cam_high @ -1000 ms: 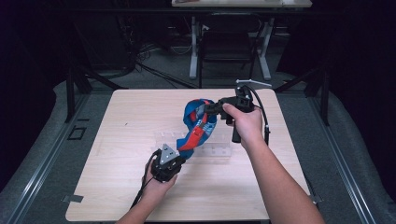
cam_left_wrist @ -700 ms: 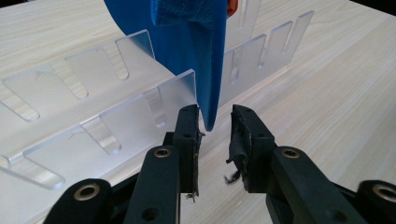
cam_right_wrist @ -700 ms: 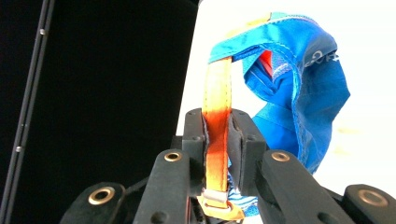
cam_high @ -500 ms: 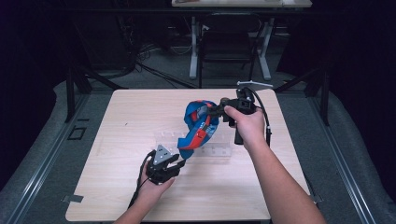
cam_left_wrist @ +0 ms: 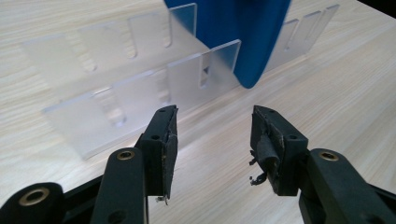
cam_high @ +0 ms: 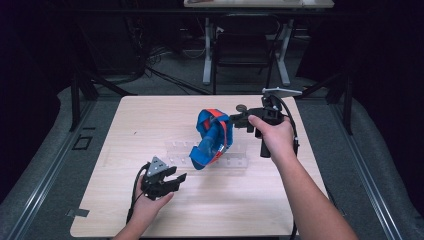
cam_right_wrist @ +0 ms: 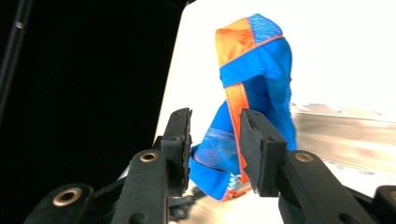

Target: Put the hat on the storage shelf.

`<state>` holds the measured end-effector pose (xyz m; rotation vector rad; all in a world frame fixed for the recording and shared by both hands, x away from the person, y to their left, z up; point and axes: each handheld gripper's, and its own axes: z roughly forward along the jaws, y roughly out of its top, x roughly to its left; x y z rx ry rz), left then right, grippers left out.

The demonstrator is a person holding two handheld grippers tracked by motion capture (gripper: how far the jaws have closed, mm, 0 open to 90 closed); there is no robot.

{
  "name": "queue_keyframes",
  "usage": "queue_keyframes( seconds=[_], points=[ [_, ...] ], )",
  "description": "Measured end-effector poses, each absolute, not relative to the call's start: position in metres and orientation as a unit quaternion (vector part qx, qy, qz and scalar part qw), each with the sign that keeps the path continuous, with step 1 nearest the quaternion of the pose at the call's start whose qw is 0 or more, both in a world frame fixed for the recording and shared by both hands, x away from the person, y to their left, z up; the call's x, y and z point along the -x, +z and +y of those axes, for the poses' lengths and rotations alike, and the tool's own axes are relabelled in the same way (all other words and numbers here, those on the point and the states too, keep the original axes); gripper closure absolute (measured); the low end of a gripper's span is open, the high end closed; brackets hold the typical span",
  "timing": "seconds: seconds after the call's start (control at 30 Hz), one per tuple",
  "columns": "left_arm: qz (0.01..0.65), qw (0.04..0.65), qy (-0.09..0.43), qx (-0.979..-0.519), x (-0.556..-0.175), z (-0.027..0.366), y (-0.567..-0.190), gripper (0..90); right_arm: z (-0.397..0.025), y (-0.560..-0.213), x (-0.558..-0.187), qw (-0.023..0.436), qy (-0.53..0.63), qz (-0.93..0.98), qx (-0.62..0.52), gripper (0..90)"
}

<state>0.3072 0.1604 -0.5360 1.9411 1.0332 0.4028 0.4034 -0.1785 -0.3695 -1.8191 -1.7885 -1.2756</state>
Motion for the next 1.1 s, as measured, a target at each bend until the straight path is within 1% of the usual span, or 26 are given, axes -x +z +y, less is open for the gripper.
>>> queue_keyframes(
  seconds=[0.1,0.33,0.43,0.6,0.77,0.97,1.1],
  points=[
    [0.422,0.438,0.164,-0.777,-0.305,0.169,-0.535,49.8,-0.181,-0.37,-0.4,0.124,-0.44,-0.632,0.625,61.2],
    [0.436,0.438,0.167,-0.768,-0.302,0.186,-0.536,48.0,-0.189,-0.371,-0.389,0.097,-0.431,-0.649,0.619,56.7],
    [0.437,0.429,0.17,-0.772,-0.299,0.193,-0.538,47.2,-0.193,-0.372,-0.383,0.072,-0.426,-0.659,0.616,55.5],
    [0.451,0.426,0.166,-0.767,-0.297,0.202,-0.539,46.1,-0.2,-0.373,-0.372,0.061,-0.429,-0.66,0.613,53.1],
    [0.449,0.418,0.169,-0.772,-0.296,0.207,-0.541,45.2,-0.206,-0.379,-0.361,0.047,-0.424,-0.667,0.61,51.4],
    [0.45,0.415,0.176,-0.771,-0.296,0.214,-0.547,45.3,-0.211,-0.398,-0.348,0.041,-0.416,-0.675,0.608,51.0],
    [0.456,0.416,0.176,-0.767,-0.297,0.218,-0.551,45.3,-0.217,-0.415,-0.342,0.046,-0.411,-0.671,0.616,50.7]
  ],
)
